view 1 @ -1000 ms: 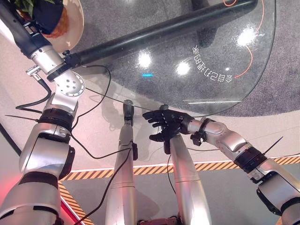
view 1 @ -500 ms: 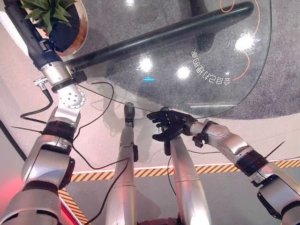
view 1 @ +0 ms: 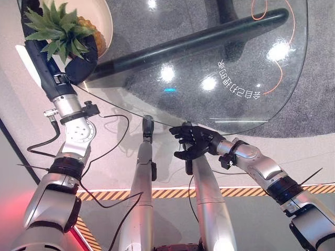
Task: Pick up the fruit to the plate
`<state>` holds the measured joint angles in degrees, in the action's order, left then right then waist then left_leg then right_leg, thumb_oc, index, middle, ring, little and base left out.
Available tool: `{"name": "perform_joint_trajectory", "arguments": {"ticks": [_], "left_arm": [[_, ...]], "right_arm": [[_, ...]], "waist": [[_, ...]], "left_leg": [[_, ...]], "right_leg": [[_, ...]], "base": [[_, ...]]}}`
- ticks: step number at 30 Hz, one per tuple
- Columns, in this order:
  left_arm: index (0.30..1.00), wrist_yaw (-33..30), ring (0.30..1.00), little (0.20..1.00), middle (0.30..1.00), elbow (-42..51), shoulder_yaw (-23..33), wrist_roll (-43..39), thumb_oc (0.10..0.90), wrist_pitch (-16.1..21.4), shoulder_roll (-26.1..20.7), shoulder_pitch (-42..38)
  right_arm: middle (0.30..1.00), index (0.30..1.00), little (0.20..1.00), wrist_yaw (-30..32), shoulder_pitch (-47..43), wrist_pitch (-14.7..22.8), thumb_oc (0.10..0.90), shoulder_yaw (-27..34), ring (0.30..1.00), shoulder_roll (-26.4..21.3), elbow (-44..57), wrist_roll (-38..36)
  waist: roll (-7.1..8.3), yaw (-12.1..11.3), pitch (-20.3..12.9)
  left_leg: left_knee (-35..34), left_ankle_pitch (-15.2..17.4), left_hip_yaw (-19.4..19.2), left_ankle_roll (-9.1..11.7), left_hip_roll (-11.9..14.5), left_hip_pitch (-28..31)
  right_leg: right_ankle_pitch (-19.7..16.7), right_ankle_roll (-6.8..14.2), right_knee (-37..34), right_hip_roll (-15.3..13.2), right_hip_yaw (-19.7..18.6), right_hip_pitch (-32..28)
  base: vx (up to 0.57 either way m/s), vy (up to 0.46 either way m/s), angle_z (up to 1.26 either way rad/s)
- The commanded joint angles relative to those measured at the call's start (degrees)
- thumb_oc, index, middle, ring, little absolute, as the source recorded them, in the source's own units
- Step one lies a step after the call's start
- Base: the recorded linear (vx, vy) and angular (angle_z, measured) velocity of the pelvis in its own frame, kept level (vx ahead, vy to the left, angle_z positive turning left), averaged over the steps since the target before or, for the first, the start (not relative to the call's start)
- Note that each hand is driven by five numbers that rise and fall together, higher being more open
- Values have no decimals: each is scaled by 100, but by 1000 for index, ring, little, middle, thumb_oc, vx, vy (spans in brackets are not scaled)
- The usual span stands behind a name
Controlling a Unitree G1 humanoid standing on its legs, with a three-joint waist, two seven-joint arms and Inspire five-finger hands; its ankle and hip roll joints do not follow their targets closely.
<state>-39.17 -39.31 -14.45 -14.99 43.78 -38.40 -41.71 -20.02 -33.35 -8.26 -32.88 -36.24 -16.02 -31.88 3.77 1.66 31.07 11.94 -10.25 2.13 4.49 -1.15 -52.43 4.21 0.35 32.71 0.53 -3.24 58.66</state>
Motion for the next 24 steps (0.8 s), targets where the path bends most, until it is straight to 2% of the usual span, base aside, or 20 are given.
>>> {"name": "perform_joint_trajectory", "arguments": {"ticks": [1,7,24], "left_arm": [[900,121,900,900,900,263,627,-382,800,266,281,66],[900,636,900,900,900,320,827,-1047,800,210,361,422],[900,1347,900,900,900,556,1108,-1764,800,-29,466,972]], "right_arm": [[900,900,900,-135,498,224,800,177,900,-172,659,56],[900,900,900,-149,621,264,800,235,900,-152,682,94],[900,900,900,-131,795,169,800,358,900,-211,869,130]], "waist": [[-384,159,-128],[-392,118,-128],[-459,73,-128]], "left_leg": [[766,935,-328,-282,-608,365],[771,947,-306,-283,-613,436],[746,937,-297,-317,-611,511]], "right_leg": [[-682,406,-1348,139,227,-570],[-636,399,-1336,134,252,-654],[-599,373,-1327,148,246,-721]], "base": [[0,0,0],[0,0,0],[3,0,1]]}}
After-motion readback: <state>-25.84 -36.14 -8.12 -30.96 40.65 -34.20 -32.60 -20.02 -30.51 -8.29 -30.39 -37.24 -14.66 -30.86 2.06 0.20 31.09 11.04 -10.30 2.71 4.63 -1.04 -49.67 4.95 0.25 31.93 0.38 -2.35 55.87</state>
